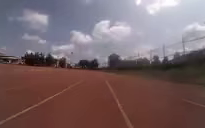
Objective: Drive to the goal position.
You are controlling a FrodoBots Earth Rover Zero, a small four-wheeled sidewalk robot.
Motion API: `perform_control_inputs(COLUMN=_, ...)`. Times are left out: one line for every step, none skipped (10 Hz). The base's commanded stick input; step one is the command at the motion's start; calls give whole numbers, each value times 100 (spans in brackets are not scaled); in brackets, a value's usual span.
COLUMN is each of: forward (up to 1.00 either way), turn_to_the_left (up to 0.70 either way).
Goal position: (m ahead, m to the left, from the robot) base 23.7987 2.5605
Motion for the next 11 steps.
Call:
perform_control_inputs(forward=70, turn_to_the_left=0)
perform_control_inputs(forward=70, turn_to_the_left=0)
perform_control_inputs(forward=70, turn_to_the_left=0)
perform_control_inputs(forward=70, turn_to_the_left=0)
perform_control_inputs(forward=70, turn_to_the_left=0)
perform_control_inputs(forward=70, turn_to_the_left=0)
perform_control_inputs(forward=70, turn_to_the_left=0)
perform_control_inputs(forward=70, turn_to_the_left=0)
perform_control_inputs(forward=70, turn_to_the_left=0)
perform_control_inputs(forward=70, turn_to_the_left=0)
perform_control_inputs(forward=70, turn_to_the_left=0)
